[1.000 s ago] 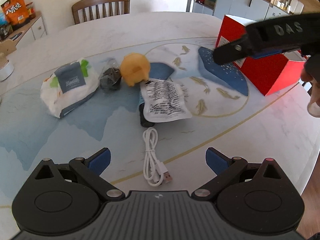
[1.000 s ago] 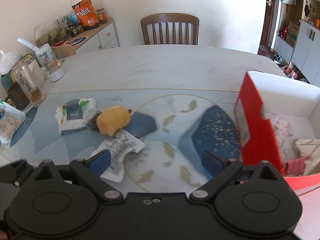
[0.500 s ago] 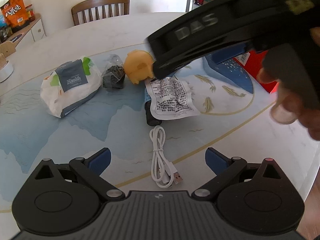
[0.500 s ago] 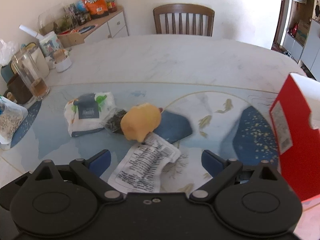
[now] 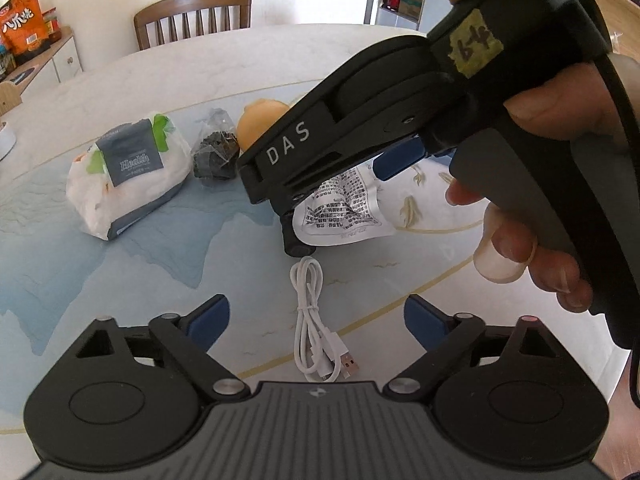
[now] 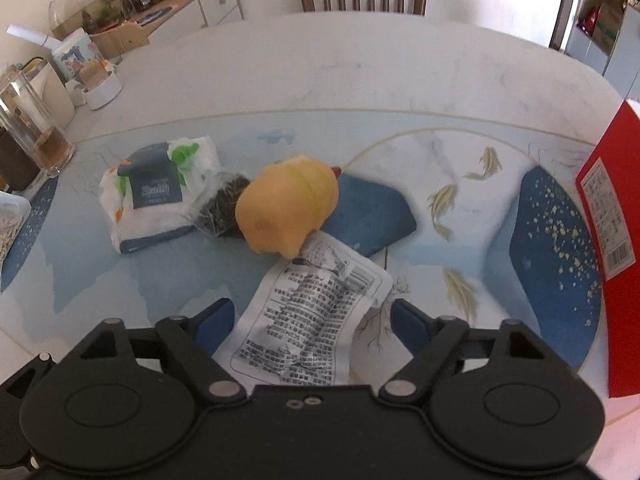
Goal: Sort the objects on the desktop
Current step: 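Grasp the white USB cable with the left tool while the right tool grasps the white printed sachet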
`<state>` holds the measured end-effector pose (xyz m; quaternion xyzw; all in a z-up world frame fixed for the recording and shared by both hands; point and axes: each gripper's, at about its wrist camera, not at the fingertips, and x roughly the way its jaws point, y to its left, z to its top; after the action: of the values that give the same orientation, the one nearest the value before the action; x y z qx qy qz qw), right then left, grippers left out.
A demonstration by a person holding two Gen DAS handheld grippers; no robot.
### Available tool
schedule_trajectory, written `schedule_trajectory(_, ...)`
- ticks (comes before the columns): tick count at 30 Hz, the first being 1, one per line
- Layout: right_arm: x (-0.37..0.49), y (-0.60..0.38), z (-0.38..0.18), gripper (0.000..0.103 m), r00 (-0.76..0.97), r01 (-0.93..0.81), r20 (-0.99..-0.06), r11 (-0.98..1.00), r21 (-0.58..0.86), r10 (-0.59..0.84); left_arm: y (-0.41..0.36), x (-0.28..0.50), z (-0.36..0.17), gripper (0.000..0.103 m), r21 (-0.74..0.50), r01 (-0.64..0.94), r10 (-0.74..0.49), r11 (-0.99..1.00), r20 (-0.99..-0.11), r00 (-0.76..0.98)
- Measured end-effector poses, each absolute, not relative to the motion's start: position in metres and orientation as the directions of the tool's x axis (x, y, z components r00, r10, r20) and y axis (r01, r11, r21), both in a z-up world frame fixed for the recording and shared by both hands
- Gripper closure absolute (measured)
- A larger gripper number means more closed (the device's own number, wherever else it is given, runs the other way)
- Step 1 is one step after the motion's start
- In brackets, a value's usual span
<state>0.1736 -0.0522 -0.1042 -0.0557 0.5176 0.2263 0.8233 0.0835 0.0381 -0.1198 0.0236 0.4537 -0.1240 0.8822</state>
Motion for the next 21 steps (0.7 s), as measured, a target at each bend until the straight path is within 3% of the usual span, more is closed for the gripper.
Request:
schedule_trajectory(3,0.174,-0.053,-0.106,0.023,0.353,-0.424,-0.881,0.893,0.150,0.316,0.037,0.083,-0.122,0.012,-0.067,0.243,-0.195,0.968,-0.808,0.556)
schedule_trajectory(5,0.173,-0.054,-0.105,0.027,0.344,-0.426,-0.880,0.890,0.164,0.327,0.037,0.083,-0.123,0.025,-0.073,0.248,-0.203,0.966,-0.810,0.550)
schedule_trajectory(12,0.170,-0.057,-0.101,0.042,0.337,-0.433,-0.871,0.880,0.194,0.358,0.031,0.080,-0.125,0.045,-0.052,0.259,-0.193,0.964,-0.808,0.556)
schedule_trajectory(16,0.169,-0.062,-0.099,0.044,0.342,-0.427,-0.867,0.882,0.201,0.363,0.030,0.078,-0.124,0.063,-0.036,0.253,-0.178,0.967,-0.805,0.566)
schedule_trajectory(21,0.166,-0.071,-0.097,0.045,0.346,-0.421,-0.861,0.882,0.212,0.372,0.031,0.077,-0.124,0.077,-0.021,0.240,-0.160,0.971,-0.799,0.579)
